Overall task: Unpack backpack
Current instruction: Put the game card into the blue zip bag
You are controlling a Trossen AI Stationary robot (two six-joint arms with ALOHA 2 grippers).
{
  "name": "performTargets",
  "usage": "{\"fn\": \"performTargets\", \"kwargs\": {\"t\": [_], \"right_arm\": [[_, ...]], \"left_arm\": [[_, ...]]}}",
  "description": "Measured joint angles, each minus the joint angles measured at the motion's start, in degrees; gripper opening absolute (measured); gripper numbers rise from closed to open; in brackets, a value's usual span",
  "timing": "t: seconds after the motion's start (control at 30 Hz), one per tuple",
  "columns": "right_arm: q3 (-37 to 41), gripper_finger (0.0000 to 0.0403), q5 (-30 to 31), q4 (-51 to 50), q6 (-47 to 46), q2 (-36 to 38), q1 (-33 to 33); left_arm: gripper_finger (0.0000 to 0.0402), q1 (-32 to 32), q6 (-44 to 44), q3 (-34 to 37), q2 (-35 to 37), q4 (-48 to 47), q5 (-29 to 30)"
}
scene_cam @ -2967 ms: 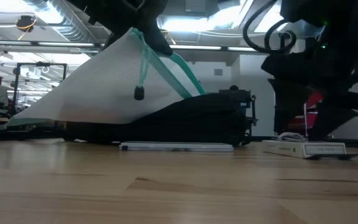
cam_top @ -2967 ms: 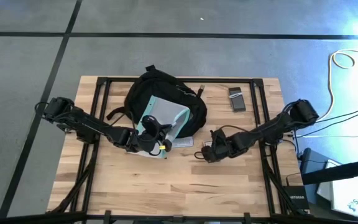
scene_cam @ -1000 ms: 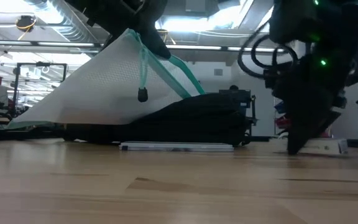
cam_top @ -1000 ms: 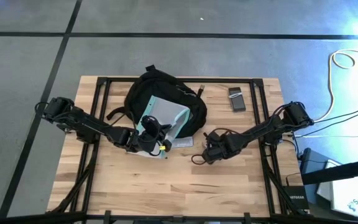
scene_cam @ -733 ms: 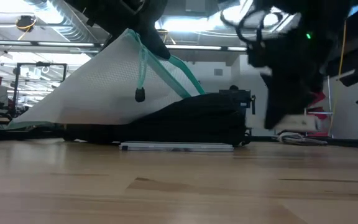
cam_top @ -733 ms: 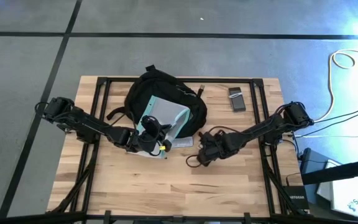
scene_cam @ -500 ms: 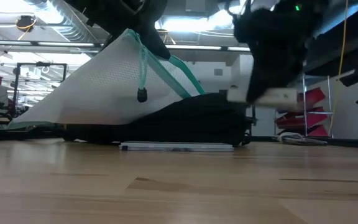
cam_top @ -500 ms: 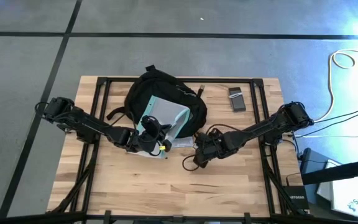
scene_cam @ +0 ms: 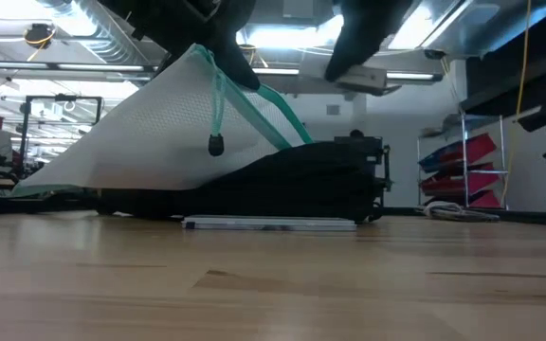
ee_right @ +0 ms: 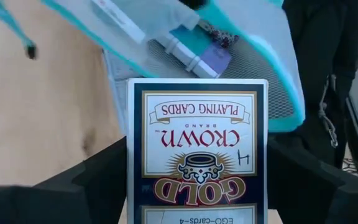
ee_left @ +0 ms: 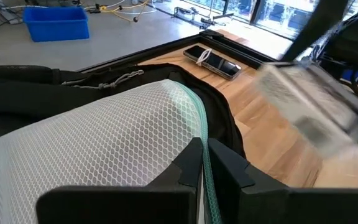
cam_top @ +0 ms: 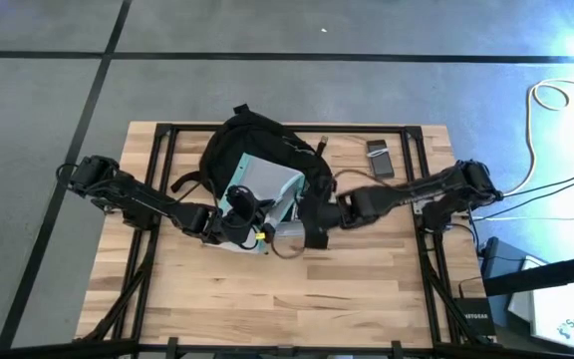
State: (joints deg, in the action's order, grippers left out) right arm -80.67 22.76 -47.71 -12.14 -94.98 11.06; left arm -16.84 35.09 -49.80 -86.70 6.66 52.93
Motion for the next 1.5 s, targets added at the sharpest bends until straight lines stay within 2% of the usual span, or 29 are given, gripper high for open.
{"fn": "performTargets", "kwargs": {"t": [0.17, 0.3, 0.4, 0.53, 0.63, 0.77, 0.97, 1.3, 1.4, 1.5], "right_arm": [[0.1, 0.0300, -9.3, 3.8, 2.2, -1.1, -9.0], [0.2, 0.0300, -17.1, 7.0, 4.3, -4.9, -13.9], [0.1, 0.0300, -21.3, 7.2, 5.0, -7.6, -16.1], [0.2, 0.0300, -23.9, 9.2, 5.1, -10.8, -17.3], [-0.1, 0.0301, -29.1, 9.6, 5.1, -11.2, -17.6], [-1.5, 0.0301, -26.9, 12.3, 4.7, -11.2, -17.0], [-1.8, 0.0301, -26.0, 23.7, 5.1, -11.2, -17.1], [-1.7, 0.0301, -24.4, 26.1, 6.6, -14.4, -16.8], [-1.7, 0.0313, -24.3, 27.6, 6.9, -15.4, -16.3], [-1.7, 0.0341, -23.9, 28.0, 7.0, -15.5, -16.3]], "left_arm": [[0.0006, 0.0, -0.4, 0.0, 0.0, 0.0, 0.0], [0.0006, 0.0, -0.4, 0.0, 0.0, 0.0, 0.0], [0.0006, 0.0, -0.4, 0.0, 0.0, -0.1, 0.0], [0.0006, 0.0, -0.4, 0.0, 0.0, -0.1, 0.0], [0.0006, 0.0, -0.5, 0.0, 0.0, -0.1, 0.0], [0.0006, 0.0, -0.4, 0.0, 0.0, -0.1, 0.0], [0.0006, 0.1, -0.1, 0.0, 0.0, -0.2, 0.7], [0.0006, 0.0, 0.0, 0.1, 0.0, -0.8, -0.1], [0.0006, 0.0, 0.2, 0.2, -0.1, -1.4, 0.2], [0.0006, 0.0, 0.9, 0.2, -0.1, -1.9, 0.4]]}}
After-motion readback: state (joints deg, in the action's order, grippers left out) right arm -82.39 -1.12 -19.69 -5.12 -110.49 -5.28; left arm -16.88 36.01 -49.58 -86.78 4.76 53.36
